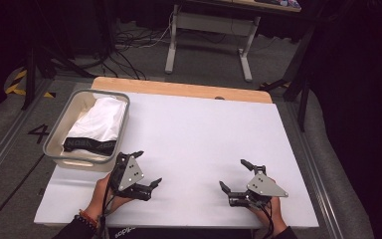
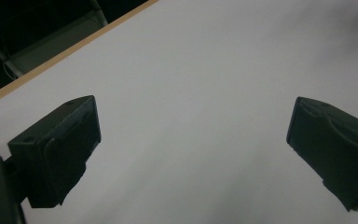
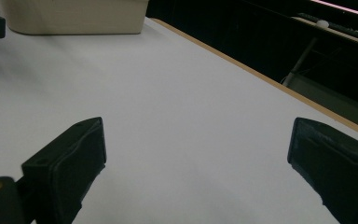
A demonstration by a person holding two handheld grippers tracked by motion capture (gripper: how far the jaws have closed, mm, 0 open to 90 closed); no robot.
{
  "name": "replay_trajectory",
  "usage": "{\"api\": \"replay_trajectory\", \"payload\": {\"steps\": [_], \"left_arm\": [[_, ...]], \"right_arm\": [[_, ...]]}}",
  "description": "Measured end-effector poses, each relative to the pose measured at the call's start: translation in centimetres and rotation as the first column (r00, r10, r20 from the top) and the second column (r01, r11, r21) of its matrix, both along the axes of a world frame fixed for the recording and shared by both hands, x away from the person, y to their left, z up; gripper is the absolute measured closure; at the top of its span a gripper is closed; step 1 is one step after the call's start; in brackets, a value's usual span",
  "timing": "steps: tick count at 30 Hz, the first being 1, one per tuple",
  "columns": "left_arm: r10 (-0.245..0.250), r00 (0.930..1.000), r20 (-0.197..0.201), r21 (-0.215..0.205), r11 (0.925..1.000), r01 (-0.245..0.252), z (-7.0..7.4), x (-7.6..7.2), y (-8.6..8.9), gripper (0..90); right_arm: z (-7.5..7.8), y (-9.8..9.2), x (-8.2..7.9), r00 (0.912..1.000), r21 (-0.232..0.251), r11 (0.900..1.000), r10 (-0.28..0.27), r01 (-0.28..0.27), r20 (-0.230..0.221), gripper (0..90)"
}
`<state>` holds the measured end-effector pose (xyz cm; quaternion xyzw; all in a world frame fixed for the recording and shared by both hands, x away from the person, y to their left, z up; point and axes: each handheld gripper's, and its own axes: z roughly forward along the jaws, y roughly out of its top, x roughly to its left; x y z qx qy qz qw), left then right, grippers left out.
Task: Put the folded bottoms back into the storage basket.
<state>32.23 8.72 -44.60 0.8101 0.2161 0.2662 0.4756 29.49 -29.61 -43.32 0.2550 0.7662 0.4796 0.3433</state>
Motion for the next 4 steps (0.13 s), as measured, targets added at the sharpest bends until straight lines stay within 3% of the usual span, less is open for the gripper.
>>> {"api": "replay_trajectory", "payload": {"steps": [4], "left_arm": [[0.004,1.0000,-0.007,0.009,1.0000,-0.004,-0.09,0.14,-0.14,3.5]], "right_arm": [[-0.04,-0.05,0.15,1.0000,0.002,1.000,-0.003,0.003,-0.006,4.5]]}}
